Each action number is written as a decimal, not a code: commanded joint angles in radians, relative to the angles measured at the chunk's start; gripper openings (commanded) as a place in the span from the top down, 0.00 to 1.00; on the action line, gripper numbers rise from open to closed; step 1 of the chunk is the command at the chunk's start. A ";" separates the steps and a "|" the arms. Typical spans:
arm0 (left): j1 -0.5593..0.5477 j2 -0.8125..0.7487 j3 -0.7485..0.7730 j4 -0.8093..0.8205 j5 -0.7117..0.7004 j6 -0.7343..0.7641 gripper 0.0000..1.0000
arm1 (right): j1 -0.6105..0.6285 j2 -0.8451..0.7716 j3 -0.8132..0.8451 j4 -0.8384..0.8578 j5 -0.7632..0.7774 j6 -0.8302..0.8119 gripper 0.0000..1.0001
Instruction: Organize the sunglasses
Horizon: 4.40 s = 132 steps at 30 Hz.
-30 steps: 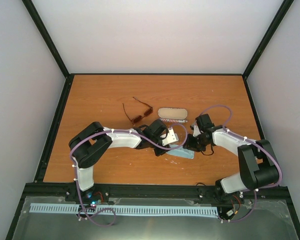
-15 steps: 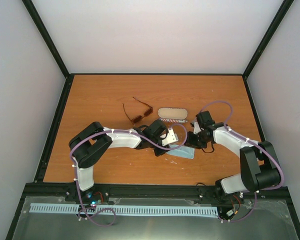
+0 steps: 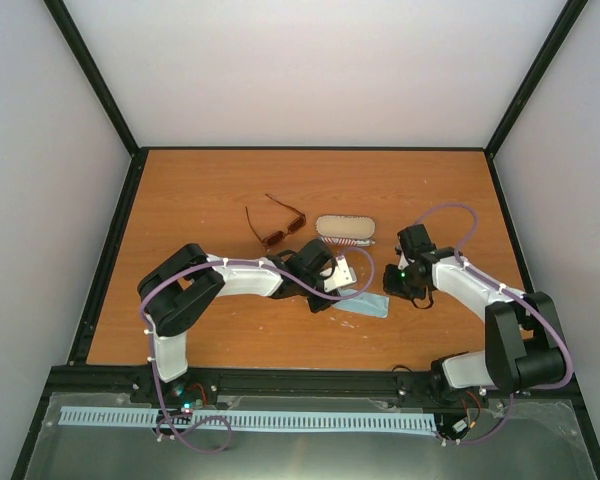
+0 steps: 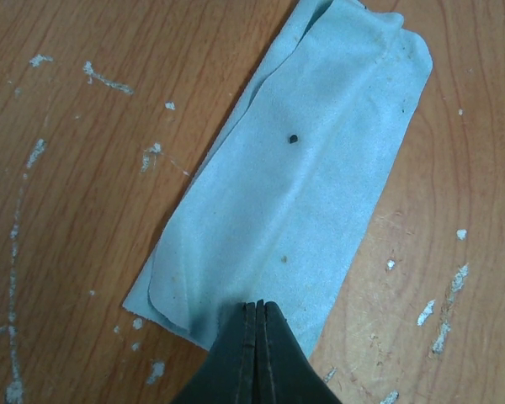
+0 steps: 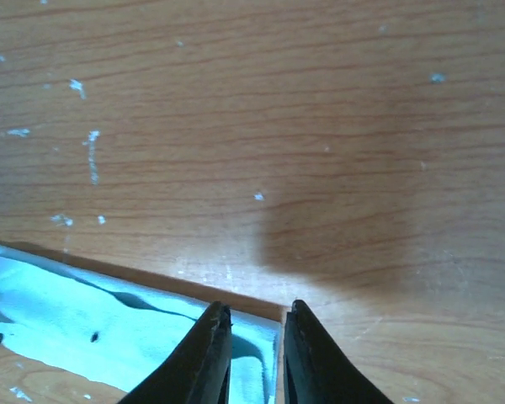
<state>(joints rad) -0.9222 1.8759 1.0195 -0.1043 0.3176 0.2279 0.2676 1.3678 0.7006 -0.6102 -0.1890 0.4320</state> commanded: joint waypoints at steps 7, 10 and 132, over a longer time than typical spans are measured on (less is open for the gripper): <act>-0.009 -0.031 -0.004 0.016 -0.003 0.019 0.99 | -0.009 -0.008 -0.024 -0.013 -0.003 0.009 0.83; -0.009 -0.034 -0.005 0.018 -0.007 0.019 0.99 | -0.010 -0.047 -0.026 0.007 -0.045 0.007 0.83; 0.276 -0.242 -0.190 0.069 -0.038 -0.012 0.77 | 0.351 -0.057 -0.040 -0.167 0.044 0.176 0.86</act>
<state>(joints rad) -0.6521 1.6623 0.8257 -0.0628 0.2794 0.2081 0.6079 1.3693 0.6640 -0.7223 -0.1913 0.5720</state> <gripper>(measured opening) 0.231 0.143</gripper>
